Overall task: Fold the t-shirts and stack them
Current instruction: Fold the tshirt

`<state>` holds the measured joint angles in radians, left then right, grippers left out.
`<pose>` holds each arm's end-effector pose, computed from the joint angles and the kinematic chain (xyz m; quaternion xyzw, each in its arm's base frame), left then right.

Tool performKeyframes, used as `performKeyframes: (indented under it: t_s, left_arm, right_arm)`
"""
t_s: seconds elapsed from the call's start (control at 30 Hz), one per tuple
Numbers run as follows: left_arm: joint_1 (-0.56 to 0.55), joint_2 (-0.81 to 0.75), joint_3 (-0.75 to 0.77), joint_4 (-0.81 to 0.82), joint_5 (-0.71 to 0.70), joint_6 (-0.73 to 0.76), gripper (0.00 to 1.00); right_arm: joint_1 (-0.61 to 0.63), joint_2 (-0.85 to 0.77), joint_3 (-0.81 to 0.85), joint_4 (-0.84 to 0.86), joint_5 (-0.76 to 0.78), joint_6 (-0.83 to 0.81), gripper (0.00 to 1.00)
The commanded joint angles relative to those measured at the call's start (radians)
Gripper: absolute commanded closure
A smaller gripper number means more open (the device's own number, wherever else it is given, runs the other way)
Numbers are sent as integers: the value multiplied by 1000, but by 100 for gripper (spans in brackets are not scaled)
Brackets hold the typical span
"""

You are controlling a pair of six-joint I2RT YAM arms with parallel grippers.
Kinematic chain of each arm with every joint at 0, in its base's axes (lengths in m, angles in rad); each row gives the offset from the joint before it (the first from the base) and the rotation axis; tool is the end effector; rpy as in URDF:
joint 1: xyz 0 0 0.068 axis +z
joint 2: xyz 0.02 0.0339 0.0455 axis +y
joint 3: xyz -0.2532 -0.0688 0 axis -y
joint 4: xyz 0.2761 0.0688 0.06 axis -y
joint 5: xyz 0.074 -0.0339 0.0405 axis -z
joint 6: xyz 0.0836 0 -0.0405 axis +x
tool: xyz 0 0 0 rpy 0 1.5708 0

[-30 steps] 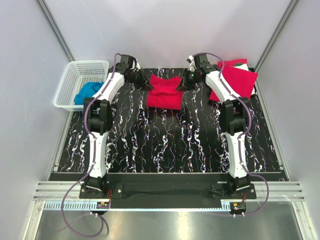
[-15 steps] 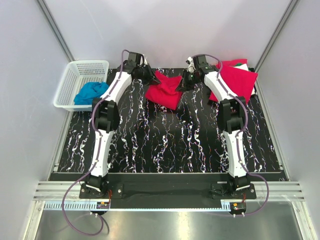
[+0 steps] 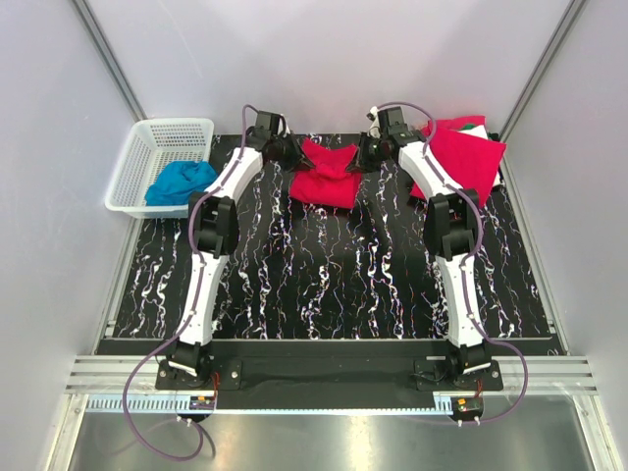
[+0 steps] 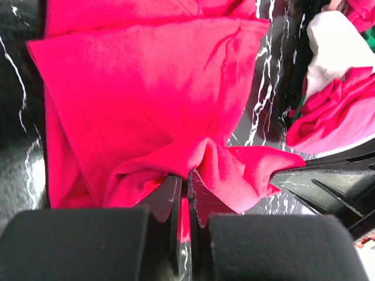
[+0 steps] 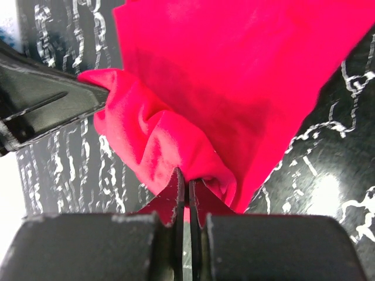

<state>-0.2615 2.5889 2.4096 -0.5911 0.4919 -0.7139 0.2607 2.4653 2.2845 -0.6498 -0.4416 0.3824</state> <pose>0.5924 -0.1994 0.1534 -0.1079 0.8918 -0.3752 0.2287 0.5712 0.1894 0.1709 -0.0238 0.9128 0.3053 0.2703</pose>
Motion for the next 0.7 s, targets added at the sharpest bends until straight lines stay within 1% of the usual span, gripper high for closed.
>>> performKeyframes:
  t_s: [0.0, 0.37, 0.67]
  left_arm:
    - [4, 25, 54, 99, -29, -18, 100]
    - [15, 85, 75, 154, -46, -32, 100]
    - [19, 103, 83, 198, -64, -29, 100]
  right_arm:
    - [-3, 18, 13, 79, 53, 15, 100]
    - [-5, 87, 44, 125, 93, 24, 100]
    - [-3, 104, 55, 171, 119, 16, 100]
